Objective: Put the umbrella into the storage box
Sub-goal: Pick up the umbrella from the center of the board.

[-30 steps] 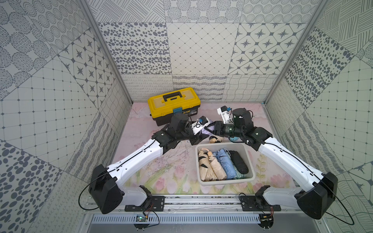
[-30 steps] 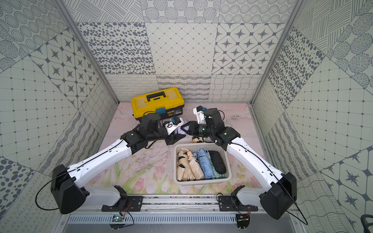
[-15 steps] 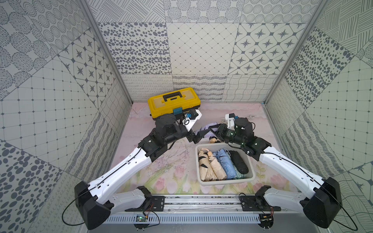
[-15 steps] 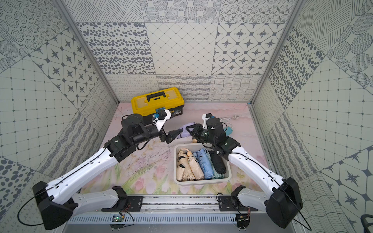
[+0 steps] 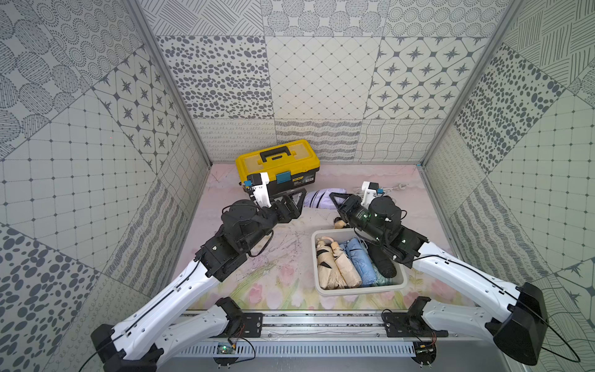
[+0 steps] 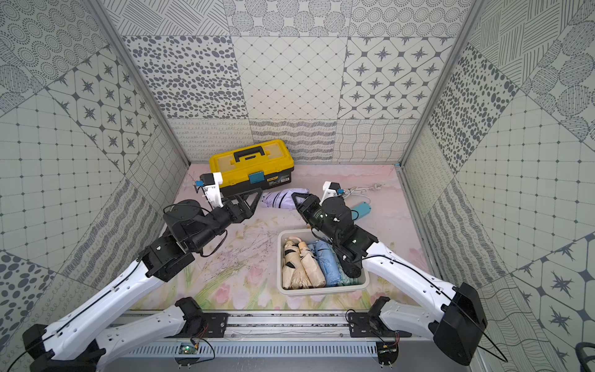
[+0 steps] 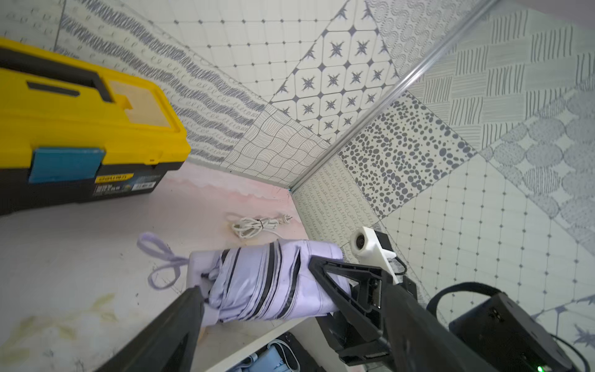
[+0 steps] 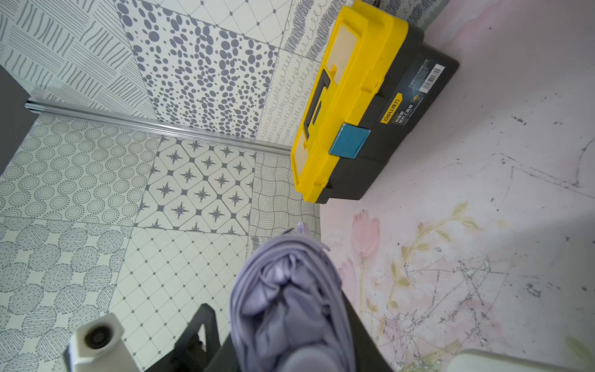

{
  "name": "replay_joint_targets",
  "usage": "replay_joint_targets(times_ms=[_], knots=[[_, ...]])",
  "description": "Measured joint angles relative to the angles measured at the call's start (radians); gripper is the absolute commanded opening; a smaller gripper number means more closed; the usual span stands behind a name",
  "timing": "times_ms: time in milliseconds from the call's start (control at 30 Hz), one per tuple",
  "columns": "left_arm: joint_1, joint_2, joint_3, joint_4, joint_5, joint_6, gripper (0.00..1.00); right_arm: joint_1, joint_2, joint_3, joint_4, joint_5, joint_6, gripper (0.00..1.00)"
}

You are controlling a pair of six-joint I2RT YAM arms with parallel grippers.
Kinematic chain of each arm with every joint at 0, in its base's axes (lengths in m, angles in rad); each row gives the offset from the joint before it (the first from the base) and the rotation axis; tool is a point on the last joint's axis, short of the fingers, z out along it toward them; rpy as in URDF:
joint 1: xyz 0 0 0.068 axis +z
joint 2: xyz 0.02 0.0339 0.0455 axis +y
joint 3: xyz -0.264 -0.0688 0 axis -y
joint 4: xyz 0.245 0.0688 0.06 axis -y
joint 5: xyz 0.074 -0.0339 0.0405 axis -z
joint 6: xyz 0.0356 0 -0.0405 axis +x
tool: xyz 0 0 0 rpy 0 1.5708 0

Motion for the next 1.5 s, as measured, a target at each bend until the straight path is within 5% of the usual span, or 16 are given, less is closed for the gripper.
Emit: replay_joint_targets(times_ms=[200,467,1033,1133,1300,1500], knots=[[0.007,0.021,-0.053,-0.014,-0.007,-0.346,0.96,0.064,0.052,0.0,0.114,0.081,0.032,0.31],[0.022,0.082,-0.053,0.011,0.01,-0.63,0.95,0.118,0.069,0.0,0.189,0.165,0.04,0.3],[0.058,0.291,-0.01,0.283,0.038,-0.815,0.47,0.195,0.067,-0.008,0.232,0.308,0.09,0.3],[0.058,0.306,0.0,0.302,0.038,-0.817,0.39,0.204,0.067,-0.021,0.243,0.334,0.107,0.38],[0.061,0.314,0.01,0.309,0.039,-0.805,0.29,0.209,0.053,-0.023,0.234,0.361,0.11,0.68],[0.087,0.33,0.022,0.301,0.06,-0.749,0.24,0.199,-0.021,-0.044,0.167,0.38,0.034,0.83]])
